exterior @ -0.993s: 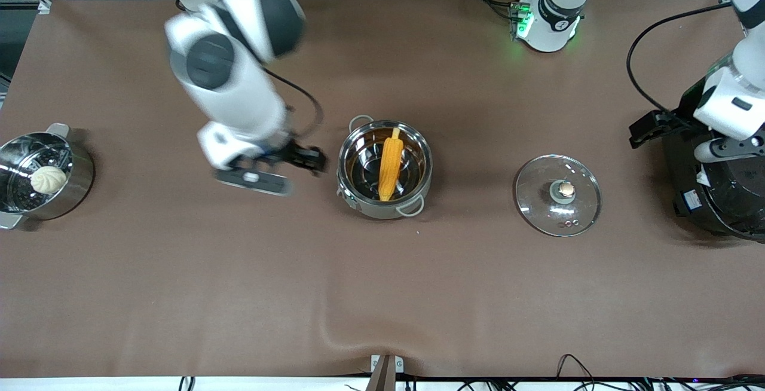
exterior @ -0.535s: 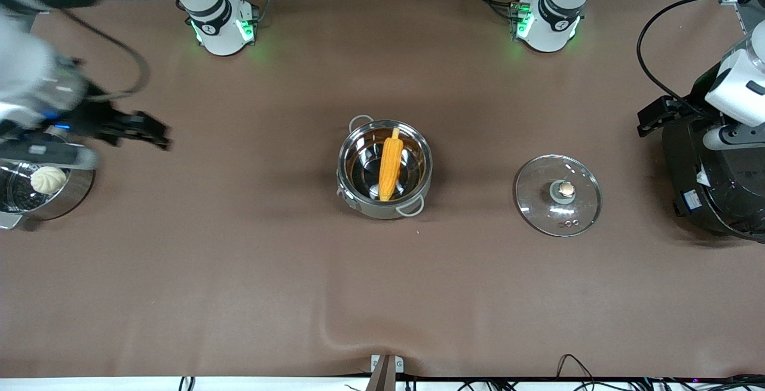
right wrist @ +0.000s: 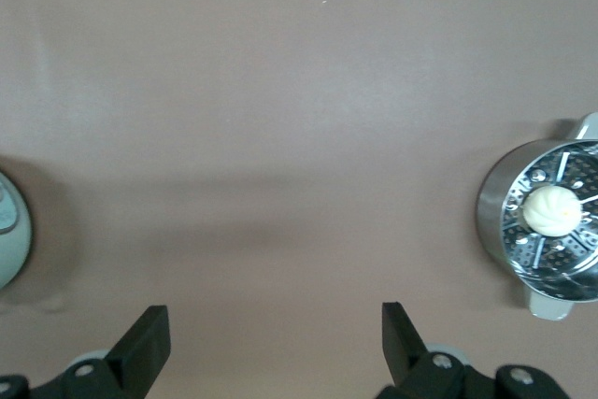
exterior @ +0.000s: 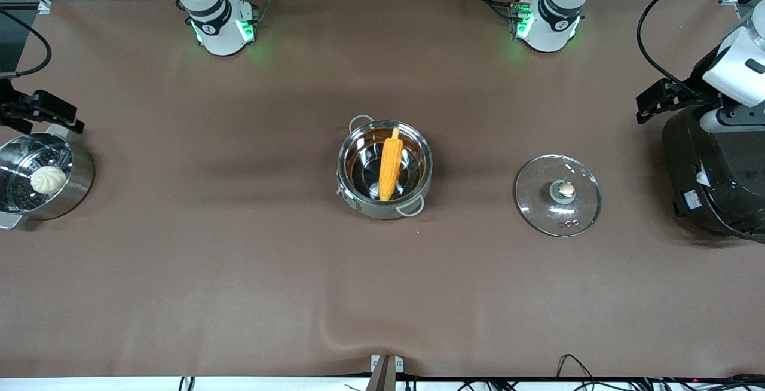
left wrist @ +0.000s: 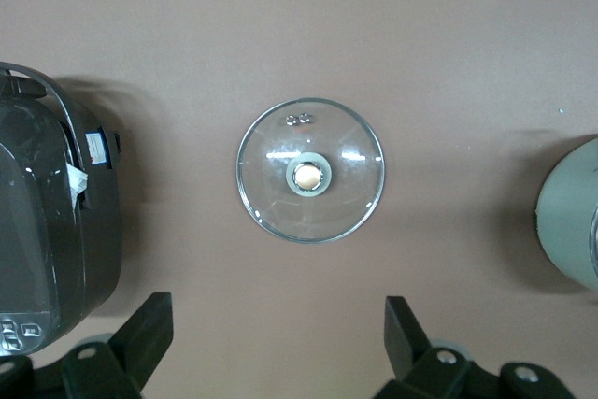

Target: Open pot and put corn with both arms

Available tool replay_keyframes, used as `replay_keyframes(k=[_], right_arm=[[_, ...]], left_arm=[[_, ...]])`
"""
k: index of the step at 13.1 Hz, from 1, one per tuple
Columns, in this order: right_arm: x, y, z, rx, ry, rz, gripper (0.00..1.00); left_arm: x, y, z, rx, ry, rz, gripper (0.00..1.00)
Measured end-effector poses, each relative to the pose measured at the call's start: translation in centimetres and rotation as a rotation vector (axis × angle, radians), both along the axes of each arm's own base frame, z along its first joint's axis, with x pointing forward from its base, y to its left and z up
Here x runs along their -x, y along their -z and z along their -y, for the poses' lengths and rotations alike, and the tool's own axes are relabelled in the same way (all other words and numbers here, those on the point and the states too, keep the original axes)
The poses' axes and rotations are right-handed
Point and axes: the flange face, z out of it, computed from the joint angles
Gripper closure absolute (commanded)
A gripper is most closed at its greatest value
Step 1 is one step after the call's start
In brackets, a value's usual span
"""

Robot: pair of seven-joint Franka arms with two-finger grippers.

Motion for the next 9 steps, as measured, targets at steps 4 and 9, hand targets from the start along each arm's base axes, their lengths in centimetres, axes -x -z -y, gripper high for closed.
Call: replay_keyframes(k=[4, 9], right_arm=[[0.4, -1.3, 0.3, 0.065, -0.007, 0.051, 0.0], [0.8, -0.3, -0.1, 0.063, -0.015, -0.007, 0.0]], left_arm=[[0.1, 0.3, 0.5, 0.002, 0.01, -0.013, 0.0], [0.1, 0.3, 0.6, 0.003, 0.012, -0.013, 0.0]])
